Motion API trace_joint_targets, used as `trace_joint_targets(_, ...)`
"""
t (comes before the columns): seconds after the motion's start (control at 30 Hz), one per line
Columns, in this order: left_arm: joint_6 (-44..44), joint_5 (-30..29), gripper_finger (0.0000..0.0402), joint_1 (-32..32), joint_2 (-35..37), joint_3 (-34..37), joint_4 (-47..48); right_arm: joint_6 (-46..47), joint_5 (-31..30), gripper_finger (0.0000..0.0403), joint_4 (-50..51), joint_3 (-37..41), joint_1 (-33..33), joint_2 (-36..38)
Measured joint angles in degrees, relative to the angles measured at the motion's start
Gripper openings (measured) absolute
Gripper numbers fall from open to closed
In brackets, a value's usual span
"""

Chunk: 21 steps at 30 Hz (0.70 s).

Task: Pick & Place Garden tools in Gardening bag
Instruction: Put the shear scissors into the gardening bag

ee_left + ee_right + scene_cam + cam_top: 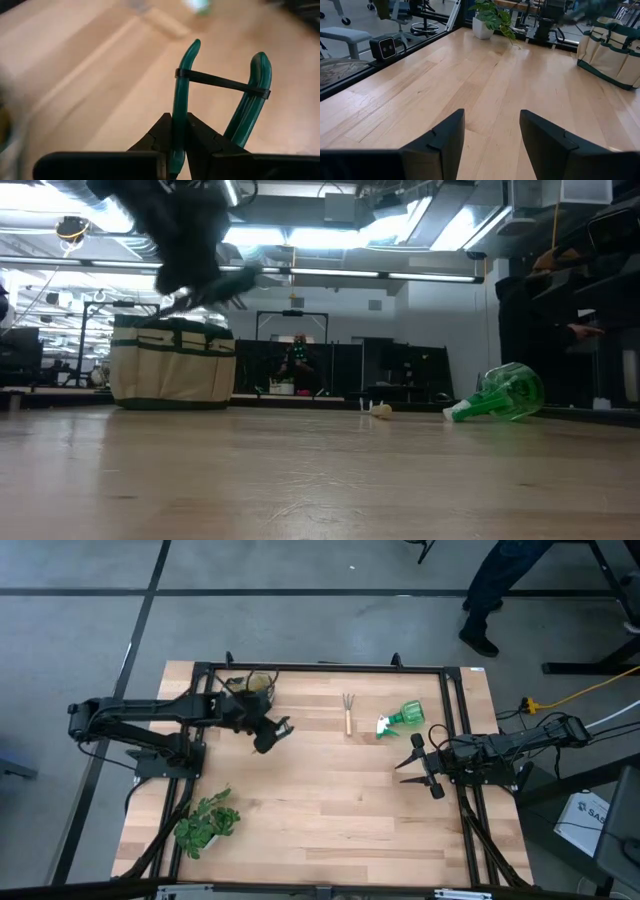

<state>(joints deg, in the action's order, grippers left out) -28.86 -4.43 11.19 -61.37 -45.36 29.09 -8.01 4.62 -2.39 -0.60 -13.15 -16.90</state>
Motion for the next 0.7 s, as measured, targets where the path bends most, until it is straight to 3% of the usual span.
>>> trace_joint_targets(0.1, -3.7, -8.2, 0.0027, -1.0, -1.0, 0.0, 2.8, 0.0, 0.0, 0.0193, 0.0, 0.0, 0.0, 0.0)
trace_joint_targets(0.23, -3.9, -17.6, 0.0027, -3.5, -1.9, 0.0, -1.1, 0.0, 0.0, 0.0193, 0.0, 0.0, 0.0, 0.0)
trace_joint_targets(0.57, 12.1, -34.2, 0.0027, -9.0, -1.9, 0.0, -33.4, 0.0, 0.0, 0.0193, 0.0, 0.0, 0.0, 0.0)
trace_joint_targets(0.7, 19.9, -43.1, 0.0027, -9.2, -1.9, 0.0, -39.3, 0.0, 0.0, 0.0193, 0.0, 0.0, 0.0, 0.0)
